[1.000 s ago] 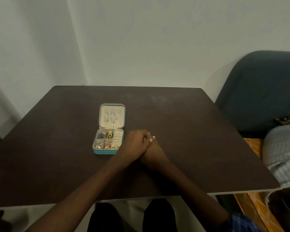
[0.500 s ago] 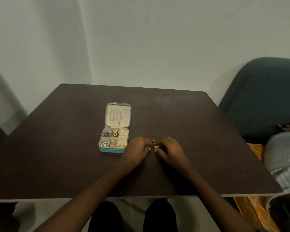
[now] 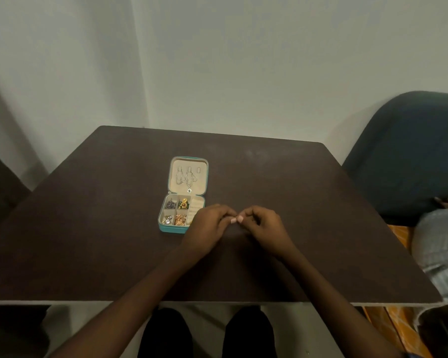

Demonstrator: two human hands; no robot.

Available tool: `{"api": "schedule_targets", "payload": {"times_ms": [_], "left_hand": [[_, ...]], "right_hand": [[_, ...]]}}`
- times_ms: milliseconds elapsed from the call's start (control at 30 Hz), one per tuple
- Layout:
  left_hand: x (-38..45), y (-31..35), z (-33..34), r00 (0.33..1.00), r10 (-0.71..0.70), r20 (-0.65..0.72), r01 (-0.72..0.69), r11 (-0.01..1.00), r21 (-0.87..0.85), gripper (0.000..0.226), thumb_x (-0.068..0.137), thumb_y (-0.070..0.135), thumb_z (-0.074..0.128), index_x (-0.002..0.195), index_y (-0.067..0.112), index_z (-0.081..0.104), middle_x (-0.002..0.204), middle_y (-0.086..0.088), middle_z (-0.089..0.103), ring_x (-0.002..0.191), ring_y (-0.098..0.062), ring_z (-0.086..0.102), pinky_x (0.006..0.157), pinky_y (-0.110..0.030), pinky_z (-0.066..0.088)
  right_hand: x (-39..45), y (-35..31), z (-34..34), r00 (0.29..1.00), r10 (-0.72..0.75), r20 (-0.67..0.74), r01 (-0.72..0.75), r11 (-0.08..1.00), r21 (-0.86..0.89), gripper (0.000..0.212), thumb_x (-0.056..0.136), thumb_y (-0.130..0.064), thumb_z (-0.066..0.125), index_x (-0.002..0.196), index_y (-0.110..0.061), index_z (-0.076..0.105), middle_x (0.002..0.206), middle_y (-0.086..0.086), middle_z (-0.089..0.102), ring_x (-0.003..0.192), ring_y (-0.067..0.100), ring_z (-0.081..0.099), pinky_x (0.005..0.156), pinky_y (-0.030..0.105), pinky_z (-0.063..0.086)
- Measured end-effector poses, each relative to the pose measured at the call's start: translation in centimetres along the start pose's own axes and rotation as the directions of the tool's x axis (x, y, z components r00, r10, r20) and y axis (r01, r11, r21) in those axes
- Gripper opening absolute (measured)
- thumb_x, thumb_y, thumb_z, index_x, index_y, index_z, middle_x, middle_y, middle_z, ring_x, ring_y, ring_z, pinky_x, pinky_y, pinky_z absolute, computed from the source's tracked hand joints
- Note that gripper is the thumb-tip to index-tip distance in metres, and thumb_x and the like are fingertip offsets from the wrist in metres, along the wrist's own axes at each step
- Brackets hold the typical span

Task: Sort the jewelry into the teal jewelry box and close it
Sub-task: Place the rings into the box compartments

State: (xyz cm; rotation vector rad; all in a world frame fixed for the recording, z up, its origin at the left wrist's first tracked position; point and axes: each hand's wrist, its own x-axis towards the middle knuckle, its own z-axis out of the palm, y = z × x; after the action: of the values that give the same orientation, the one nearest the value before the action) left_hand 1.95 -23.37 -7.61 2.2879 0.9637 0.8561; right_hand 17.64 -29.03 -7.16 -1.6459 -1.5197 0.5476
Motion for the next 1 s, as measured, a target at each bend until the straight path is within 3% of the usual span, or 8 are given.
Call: {"api": "schedule_targets", "payload": {"times_ms": [167, 300, 367, 500, 633, 767, 933, 1000], "left_hand": [[-0.1, -1.4, -2.2, 0.998, -0.048, -0.027, 0.049, 0.998, 0.033, 0.009, 0.09, 0.017, 0.056, 0.083, 0.017, 0.062, 0.082, 0.006, 0.06, 0.078, -0.008, 0.052, 0.068, -0.019, 0.036], [-0.2, -2.8, -4.1, 0.994, -0.105, -0.026, 0.107, 0.99, 0.087, 0.012, 0.091, 0.019, 0.054, 0.081, 0.02, 0.06, 0.083, 0.006, 0.059, 0.079, -0.009, 0.052, 0.069, -0.021, 0.035], [-0.2, -3.3, -5.0, 0.989, -0.142, -0.041, 0.145, 0.984, 0.105, 0.011, 0.091, 0.018, 0.055, 0.082, 0.016, 0.061, 0.084, 0.003, 0.059, 0.08, -0.012, 0.054, 0.069, -0.024, 0.04], [-0.4, -4.1, -6.4, 0.981, -0.194, -0.007, 0.192, 0.959, 0.207, 0.013, 0.092, 0.017, 0.054, 0.087, 0.012, 0.064, 0.092, -0.003, 0.063, 0.086, -0.017, 0.057, 0.071, -0.026, 0.043], [-0.6, -4.5, -6.9, 0.967, -0.248, 0.057, 0.227, 0.941, 0.251, 0.013, 0.09, 0.016, 0.056, 0.089, 0.009, 0.067, 0.101, -0.009, 0.067, 0.092, -0.019, 0.062, 0.077, -0.029, 0.05], [-0.5, -4.6, -6.8, 0.96, -0.277, 0.028, 0.267, 0.944, 0.193, 0.01, 0.089, 0.019, 0.059, 0.095, 0.012, 0.065, 0.108, -0.004, 0.065, 0.097, -0.013, 0.06, 0.074, -0.019, 0.045], [-0.3, -4.6, -6.7, 0.957, -0.287, 0.038, 0.275, 0.944, 0.184, 0.009, 0.088, 0.021, 0.062, 0.089, 0.014, 0.067, 0.104, -0.002, 0.067, 0.09, -0.007, 0.057, 0.07, -0.014, 0.04], [-0.3, -4.6, -6.6, 0.959, -0.282, 0.023, 0.274, 0.945, 0.176, 0.009, 0.088, 0.02, 0.062, 0.092, 0.014, 0.067, 0.109, -0.004, 0.065, 0.098, -0.011, 0.059, 0.075, -0.016, 0.041]], "right_hand": [[0.7, -2.0, 1.7, 0.994, 0.018, 0.109, -0.04, 0.979, 0.201, 0.008, 0.089, -0.015, 0.062, 0.088, -0.014, 0.07, 0.076, 0.001, 0.072, 0.066, 0.005, 0.064, 0.063, 0.018, 0.051], [2.0, -3.1, 4.0, 0.994, -0.106, 0.017, 0.106, 0.993, -0.043, 0.01, 0.088, -0.02, 0.062, 0.088, -0.019, 0.072, 0.077, -0.006, 0.068, 0.067, -0.004, 0.057, 0.062, 0.006, 0.038], [2.7, -3.6, 5.1, 0.989, -0.15, 0.015, 0.151, 0.978, -0.141, 0.014, 0.088, -0.022, 0.062, 0.094, -0.017, 0.073, 0.088, -0.002, 0.068, 0.074, 0.0, 0.054, 0.066, 0.009, 0.038], [3.8, -4.8, 6.6, 0.987, -0.105, 0.119, 0.13, 0.964, -0.231, 0.021, 0.09, -0.027, 0.058, 0.097, -0.014, 0.073, 0.096, 0.006, 0.068, 0.085, 0.015, 0.06, 0.072, 0.028, 0.049], [4.5, -5.1, 7.5, 0.976, -0.072, 0.205, 0.144, 0.922, -0.36, 0.03, 0.09, -0.039, 0.056, 0.102, -0.016, 0.072, 0.1, 0.004, 0.068, 0.086, 0.012, 0.061, 0.064, 0.021, 0.043], [4.5, -5.3, 7.4, 0.977, -0.129, 0.172, 0.194, 0.875, -0.443, 0.029, 0.092, -0.035, 0.054, 0.106, -0.016, 0.071, 0.102, 0.003, 0.063, 0.092, 0.013, 0.057, 0.055, 0.015, 0.029], [4.5, -5.1, 7.3, 0.974, -0.153, 0.168, 0.219, 0.831, -0.512, 0.027, 0.093, -0.031, 0.051, 0.103, -0.015, 0.07, 0.102, 0.005, 0.063, 0.092, 0.017, 0.055, 0.066, 0.024, 0.033], [4.4, -5.2, 7.2, 0.971, -0.171, 0.168, 0.235, 0.813, -0.532, 0.026, 0.093, -0.029, 0.05, 0.103, -0.014, 0.069, 0.103, 0.006, 0.063, 0.093, 0.017, 0.056, 0.067, 0.025, 0.036]]}}
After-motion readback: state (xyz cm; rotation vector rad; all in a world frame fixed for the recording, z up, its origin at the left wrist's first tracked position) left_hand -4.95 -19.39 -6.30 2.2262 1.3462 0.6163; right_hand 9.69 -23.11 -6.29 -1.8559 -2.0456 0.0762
